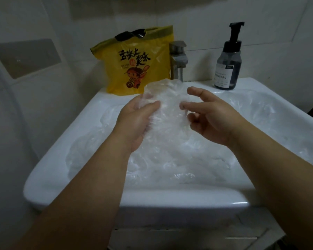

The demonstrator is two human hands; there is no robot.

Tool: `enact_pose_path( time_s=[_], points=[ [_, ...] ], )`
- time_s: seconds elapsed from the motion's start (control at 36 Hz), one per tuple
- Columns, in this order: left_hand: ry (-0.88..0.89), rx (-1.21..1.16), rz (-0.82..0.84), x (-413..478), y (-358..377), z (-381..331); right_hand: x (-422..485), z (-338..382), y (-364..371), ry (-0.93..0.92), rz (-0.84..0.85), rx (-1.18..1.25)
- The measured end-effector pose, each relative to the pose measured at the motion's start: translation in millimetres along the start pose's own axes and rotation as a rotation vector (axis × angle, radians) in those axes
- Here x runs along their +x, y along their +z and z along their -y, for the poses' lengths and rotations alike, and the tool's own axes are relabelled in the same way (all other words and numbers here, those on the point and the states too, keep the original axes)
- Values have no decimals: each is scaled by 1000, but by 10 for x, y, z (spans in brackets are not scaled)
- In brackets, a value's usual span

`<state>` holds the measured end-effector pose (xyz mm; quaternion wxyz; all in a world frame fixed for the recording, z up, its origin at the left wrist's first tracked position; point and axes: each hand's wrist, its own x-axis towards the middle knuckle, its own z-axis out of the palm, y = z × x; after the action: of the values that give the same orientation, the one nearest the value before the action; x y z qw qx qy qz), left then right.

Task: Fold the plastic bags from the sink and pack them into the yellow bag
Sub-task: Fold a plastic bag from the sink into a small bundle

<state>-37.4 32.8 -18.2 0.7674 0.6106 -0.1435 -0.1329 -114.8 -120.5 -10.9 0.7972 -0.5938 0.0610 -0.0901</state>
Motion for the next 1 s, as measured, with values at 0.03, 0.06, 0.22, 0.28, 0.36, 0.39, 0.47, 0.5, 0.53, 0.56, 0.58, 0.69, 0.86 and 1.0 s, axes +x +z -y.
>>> enact_pose_path(
  time_s=[0.03, 0.06, 0.22, 0.28, 0.36, 0.39, 0.47, 0.5, 0.53, 0.56, 0.58, 0.69, 0.86, 1.0],
  points=[
    [20, 28, -25, -8, -9, 13, 2, -8, -1, -10, -13, -33],
    [41, 62, -46, -9, -29, 32, 11, -20, 2, -19, -25, -61],
    [98, 277, 7, -74, -72, 61, 16, -76, 46, -86, -145, -149],
    [135, 375, 66, -104, -58, 78, -6, -97, 56, -131, -213, -136],
    [149, 433, 74, -118, -14, 85, -52, -115, 70, -201, -238, -216],
    [129, 388, 70, -124, -7, 74, -64, -121, 77, -198, -207, -252],
    [16, 111, 72, -118, -4, 9, -102, -139, 103, -175, -90, -357],
    [-23, 32, 78, -119, -5, -18, -116, -136, 121, -177, -59, -387],
    [-61, 10, 83, -120, -4, -30, -129, -132, 137, -178, -27, -407],
    [-93, 43, 85, -121, 4, -31, -146, -128, 154, -178, 3, -420],
    [-108, 113, 74, -114, 3, -19, -150, -131, 175, -176, 28, -431],
    [-68, 247, -42, -100, 5, 43, -129, -150, 233, -189, -5, -441],
    [-3, -29, 23, -34, -59, -18, -44, -104, 152, -74, -126, -185],
    [-58, -6, 190, -95, -59, -23, -57, -128, 154, 27, -19, -199]
  ],
)
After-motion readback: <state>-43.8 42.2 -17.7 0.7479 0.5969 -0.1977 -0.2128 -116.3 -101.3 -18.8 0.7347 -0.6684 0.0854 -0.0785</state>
